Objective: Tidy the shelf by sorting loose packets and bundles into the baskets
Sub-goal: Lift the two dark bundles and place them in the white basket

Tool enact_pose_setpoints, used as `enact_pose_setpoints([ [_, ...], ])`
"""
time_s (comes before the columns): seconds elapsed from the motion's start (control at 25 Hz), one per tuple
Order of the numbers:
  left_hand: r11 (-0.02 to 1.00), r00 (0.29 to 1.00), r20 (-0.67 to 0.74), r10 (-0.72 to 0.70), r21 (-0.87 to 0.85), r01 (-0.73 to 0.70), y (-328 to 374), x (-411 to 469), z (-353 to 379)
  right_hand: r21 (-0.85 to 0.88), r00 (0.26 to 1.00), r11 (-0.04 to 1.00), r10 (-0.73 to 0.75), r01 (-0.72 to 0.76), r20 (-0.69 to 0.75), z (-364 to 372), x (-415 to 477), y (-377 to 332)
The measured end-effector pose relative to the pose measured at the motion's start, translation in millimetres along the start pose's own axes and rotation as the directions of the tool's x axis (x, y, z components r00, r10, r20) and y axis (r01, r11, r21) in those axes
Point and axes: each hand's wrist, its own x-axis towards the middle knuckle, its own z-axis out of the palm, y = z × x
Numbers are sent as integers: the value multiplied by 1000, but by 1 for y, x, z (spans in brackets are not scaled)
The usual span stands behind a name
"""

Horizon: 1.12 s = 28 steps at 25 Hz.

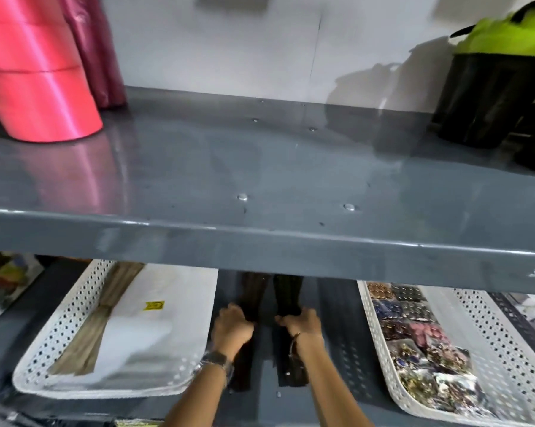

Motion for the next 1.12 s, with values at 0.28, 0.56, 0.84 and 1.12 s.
enact_pose_setpoints([
  [0.28,542,880,393,265,-816,201,6,-28,-63,537,881,822,-100,-189,463,-65,-21,6],
  [0.56,424,911,221,349,-904,57,-64,-51,-159,610,773,785,-321,-107,548,-12,-82,-76],
  [0.84,690,980,166,110,-723,45,-146,-20,-164,369,868,929,-160,-29,471,141,-91,-87],
  [1.12,833,893,-113,435,427,-351,-159,-3,-141,-359,939,867,-322,344,122,163,-108,-68],
])
